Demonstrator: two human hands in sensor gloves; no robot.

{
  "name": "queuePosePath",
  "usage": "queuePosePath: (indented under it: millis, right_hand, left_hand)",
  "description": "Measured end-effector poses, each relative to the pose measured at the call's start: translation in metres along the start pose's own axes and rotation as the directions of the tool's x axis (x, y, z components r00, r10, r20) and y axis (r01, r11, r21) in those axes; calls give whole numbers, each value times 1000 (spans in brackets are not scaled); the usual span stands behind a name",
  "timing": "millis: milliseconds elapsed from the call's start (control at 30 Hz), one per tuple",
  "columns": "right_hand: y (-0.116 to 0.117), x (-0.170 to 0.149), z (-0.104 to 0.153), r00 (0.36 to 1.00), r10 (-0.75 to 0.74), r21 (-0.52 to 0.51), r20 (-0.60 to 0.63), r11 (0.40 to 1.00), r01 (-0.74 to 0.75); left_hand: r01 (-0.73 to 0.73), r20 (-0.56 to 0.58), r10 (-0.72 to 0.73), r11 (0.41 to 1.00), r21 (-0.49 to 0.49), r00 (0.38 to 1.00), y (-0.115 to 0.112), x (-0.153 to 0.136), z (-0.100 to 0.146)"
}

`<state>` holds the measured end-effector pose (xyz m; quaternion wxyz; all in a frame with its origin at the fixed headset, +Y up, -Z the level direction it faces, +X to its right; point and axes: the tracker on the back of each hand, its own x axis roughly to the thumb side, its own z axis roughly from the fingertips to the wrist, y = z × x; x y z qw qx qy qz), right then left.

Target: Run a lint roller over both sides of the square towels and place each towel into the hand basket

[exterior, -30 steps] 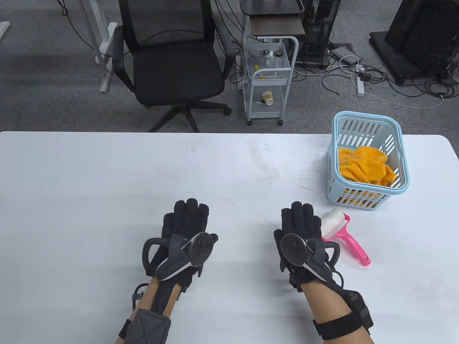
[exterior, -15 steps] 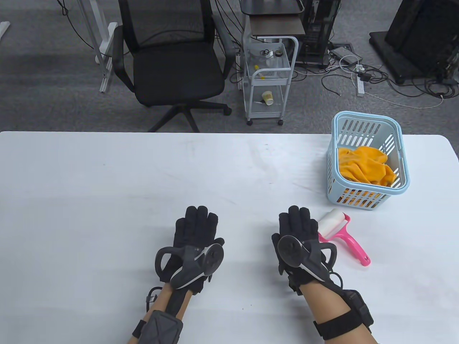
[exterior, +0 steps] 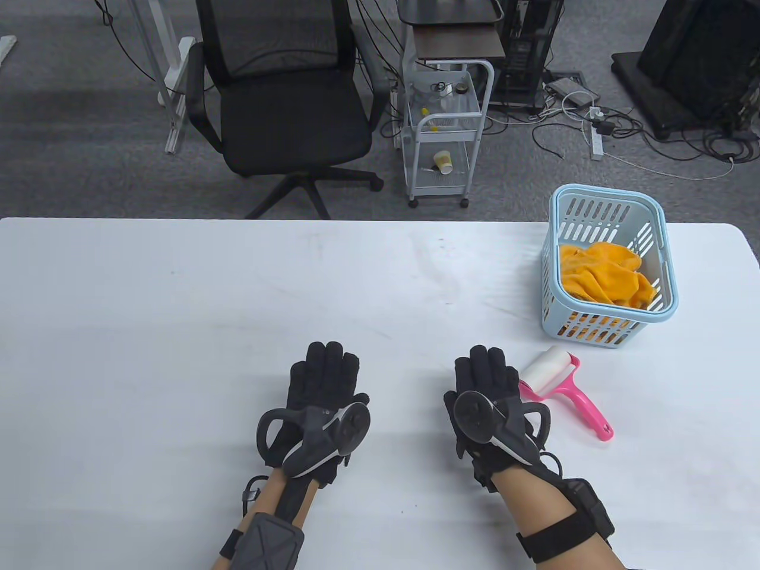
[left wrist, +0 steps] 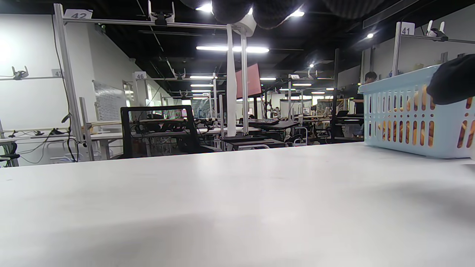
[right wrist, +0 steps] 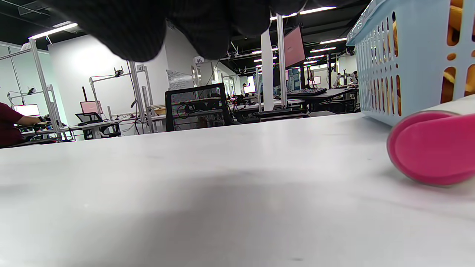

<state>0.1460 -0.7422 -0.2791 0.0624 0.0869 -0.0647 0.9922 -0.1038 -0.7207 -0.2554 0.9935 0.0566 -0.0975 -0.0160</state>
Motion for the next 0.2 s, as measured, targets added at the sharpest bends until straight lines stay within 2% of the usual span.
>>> queuePosePath:
  millis: [200]
  right_hand:
    - [-1, -1, 0, 1000, 5, 0, -9, 1000, -5]
  left_hand:
    - [8, 11, -8, 1000, -21, 1000, -2, 2, -1]
